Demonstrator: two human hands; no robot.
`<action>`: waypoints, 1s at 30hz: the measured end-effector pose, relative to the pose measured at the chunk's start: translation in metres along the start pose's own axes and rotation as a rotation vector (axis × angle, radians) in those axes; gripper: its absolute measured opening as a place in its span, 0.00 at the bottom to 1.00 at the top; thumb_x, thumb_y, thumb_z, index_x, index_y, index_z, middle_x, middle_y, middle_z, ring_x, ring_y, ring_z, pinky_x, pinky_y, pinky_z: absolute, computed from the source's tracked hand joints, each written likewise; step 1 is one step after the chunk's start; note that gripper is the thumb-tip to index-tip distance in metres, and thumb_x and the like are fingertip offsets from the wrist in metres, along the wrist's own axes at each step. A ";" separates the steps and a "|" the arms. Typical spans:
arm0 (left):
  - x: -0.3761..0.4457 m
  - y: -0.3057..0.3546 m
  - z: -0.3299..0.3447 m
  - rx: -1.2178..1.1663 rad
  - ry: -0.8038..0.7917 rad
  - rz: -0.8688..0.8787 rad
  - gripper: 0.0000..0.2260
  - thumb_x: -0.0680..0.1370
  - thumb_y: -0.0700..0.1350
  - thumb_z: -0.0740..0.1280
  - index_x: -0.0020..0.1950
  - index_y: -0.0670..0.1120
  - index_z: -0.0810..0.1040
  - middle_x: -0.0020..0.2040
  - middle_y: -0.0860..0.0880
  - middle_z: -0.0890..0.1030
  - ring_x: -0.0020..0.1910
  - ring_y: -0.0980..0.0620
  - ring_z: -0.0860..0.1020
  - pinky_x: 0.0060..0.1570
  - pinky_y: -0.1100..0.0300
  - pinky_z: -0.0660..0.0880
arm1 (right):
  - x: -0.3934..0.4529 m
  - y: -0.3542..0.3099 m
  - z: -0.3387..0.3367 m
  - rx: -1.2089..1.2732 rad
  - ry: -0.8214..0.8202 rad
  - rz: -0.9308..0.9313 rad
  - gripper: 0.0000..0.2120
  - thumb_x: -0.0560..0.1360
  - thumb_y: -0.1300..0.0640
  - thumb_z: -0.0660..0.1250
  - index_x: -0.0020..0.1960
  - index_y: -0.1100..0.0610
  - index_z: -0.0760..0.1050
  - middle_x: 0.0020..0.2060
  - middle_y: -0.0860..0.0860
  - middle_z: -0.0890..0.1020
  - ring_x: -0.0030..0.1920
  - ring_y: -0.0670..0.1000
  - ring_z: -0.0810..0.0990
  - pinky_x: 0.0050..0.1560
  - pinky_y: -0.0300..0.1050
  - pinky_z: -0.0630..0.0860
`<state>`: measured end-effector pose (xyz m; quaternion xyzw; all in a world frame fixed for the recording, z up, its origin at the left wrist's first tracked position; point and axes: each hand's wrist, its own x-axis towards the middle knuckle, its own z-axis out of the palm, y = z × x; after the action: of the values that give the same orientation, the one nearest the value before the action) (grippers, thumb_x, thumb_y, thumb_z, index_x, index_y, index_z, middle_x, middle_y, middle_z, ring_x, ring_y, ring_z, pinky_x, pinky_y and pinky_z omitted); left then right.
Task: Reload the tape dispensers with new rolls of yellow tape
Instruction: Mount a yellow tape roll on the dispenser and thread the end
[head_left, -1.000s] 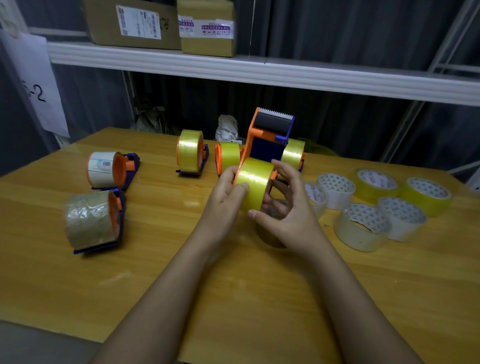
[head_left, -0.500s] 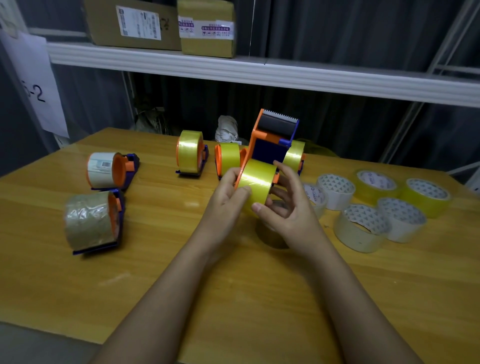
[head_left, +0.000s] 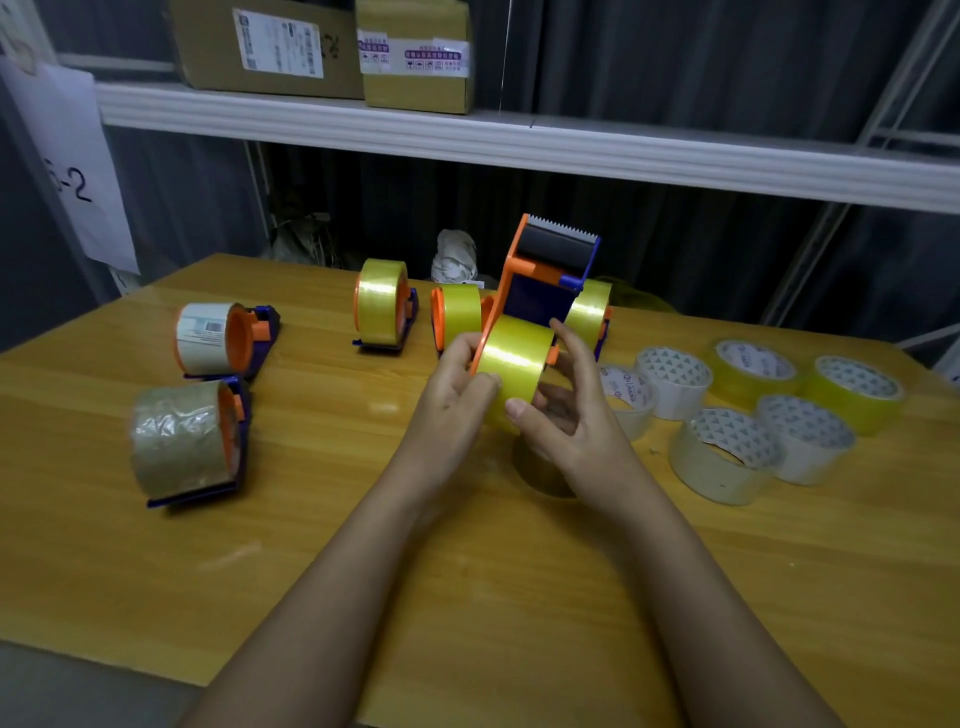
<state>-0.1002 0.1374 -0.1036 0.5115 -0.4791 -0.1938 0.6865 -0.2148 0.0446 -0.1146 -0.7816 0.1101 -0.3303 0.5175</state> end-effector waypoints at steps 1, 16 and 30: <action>0.000 0.000 0.000 0.000 0.001 0.003 0.10 0.74 0.43 0.57 0.53 0.50 0.72 0.41 0.52 0.79 0.41 0.57 0.78 0.40 0.67 0.74 | 0.000 -0.001 0.000 0.020 -0.004 0.014 0.39 0.72 0.46 0.71 0.75 0.39 0.51 0.65 0.41 0.67 0.58 0.38 0.77 0.52 0.34 0.76; 0.000 0.001 0.000 -0.017 -0.009 0.003 0.10 0.74 0.43 0.58 0.54 0.49 0.72 0.46 0.43 0.78 0.45 0.46 0.78 0.44 0.60 0.76 | 0.002 0.002 -0.001 0.029 0.021 0.007 0.38 0.70 0.44 0.72 0.73 0.39 0.54 0.67 0.46 0.69 0.60 0.43 0.77 0.54 0.43 0.79; -0.001 -0.001 0.000 0.020 -0.016 -0.018 0.09 0.75 0.42 0.59 0.54 0.49 0.72 0.42 0.53 0.80 0.43 0.54 0.80 0.42 0.64 0.76 | 0.001 0.005 -0.001 -0.005 0.008 0.011 0.39 0.70 0.41 0.71 0.73 0.38 0.54 0.68 0.47 0.69 0.60 0.43 0.77 0.57 0.46 0.79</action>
<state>-0.1004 0.1373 -0.1049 0.5210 -0.4818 -0.1993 0.6758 -0.2133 0.0409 -0.1185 -0.7811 0.1174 -0.3301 0.5168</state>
